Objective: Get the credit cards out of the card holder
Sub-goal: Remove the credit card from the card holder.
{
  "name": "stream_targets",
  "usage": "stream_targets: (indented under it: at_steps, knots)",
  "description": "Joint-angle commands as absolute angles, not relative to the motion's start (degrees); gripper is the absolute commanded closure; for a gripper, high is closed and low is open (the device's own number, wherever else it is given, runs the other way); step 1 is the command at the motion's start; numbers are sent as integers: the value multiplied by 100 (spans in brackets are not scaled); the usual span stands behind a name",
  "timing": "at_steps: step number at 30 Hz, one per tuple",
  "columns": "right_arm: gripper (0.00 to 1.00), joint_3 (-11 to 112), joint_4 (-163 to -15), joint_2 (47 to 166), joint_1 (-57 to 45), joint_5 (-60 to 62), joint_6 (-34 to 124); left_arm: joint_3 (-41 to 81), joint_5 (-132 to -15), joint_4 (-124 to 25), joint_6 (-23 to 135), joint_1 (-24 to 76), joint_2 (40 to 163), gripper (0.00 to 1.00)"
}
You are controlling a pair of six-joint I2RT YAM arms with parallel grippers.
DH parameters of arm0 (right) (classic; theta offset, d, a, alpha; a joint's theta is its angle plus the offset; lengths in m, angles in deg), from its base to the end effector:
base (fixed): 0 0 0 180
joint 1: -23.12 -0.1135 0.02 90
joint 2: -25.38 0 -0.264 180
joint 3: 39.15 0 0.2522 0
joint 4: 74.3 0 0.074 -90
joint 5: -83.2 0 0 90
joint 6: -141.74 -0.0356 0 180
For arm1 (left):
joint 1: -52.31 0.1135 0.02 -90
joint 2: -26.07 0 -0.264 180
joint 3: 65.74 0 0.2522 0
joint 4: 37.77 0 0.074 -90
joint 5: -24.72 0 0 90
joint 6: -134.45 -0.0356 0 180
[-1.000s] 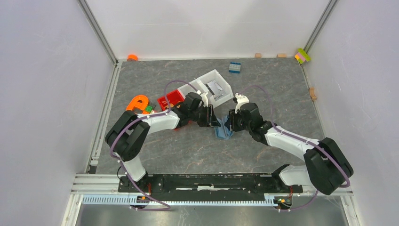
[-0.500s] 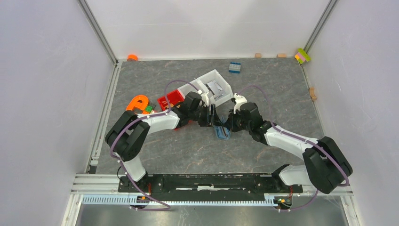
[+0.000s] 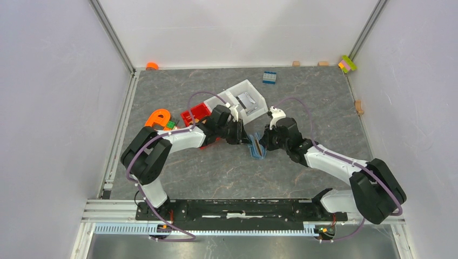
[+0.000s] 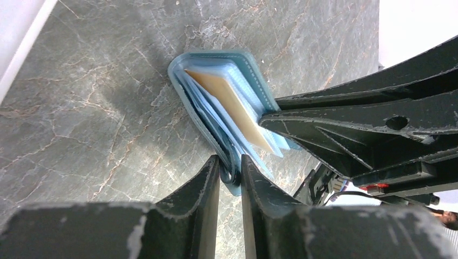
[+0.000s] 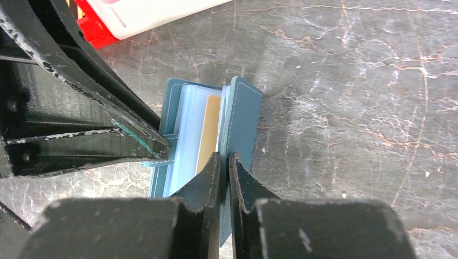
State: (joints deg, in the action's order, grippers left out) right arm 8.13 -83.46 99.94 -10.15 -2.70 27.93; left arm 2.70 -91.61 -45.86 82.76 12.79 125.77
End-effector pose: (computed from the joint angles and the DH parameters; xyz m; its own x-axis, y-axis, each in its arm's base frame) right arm 0.2176 0.1458 0.1873 -0.6947 0.0258 -0.7189 -0.3441 0.8657 0.3636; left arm 0.2692 -0.2425 0.1757 -0.9014 0.0233 -0.4324 0.3519 0.6214 -0.7000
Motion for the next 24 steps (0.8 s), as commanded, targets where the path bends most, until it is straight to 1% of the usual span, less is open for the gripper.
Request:
stream_targets:
  at_steps: [1, 8, 11, 12, 13, 15, 18, 19, 21, 24]
  knots:
    - [90, 832, -8416, 9781, -1010, -644, 2713, 320, -9103, -4568, 8260, 1320, 12543, 74]
    - [91, 863, -8489, 9835, -1005, -864, 2659, 401, -9028, -4740, 8203, 1329, 12596, 75]
    - [93, 883, -8496, 9955, -988, -875, 2566, 414, -9028, -4749, 8190, 1344, 12624, 74]
    - [94, 889, -8498, 10001, -991, -844, 2540, 425, -9048, -4749, 8190, 1353, 12661, 70]
    - [96, 897, -8498, 10024, -977, -799, 2530, 440, -9085, -4749, 8197, 1349, 12681, 63]
    - [97, 864, -8410, 10049, -953, -698, 2485, 469, -9181, -4725, 8220, 1355, 12742, 47]
    - [99, 771, -8279, 9998, -901, -472, 2412, 441, -9325, -4581, 8306, 1355, 12811, 32]
    - [100, 738, -8231, 9979, -879, -416, 2387, 429, -9375, -4516, 8334, 1355, 12831, 28]
    - [100, 681, -8146, 9960, -844, -309, 2347, 406, -9499, -4391, 8384, 1355, 12871, 25]
    - [100, 602, -7978, 9968, -797, -61, 2272, 403, -9586, -4302, 8443, 1354, 12949, 23]
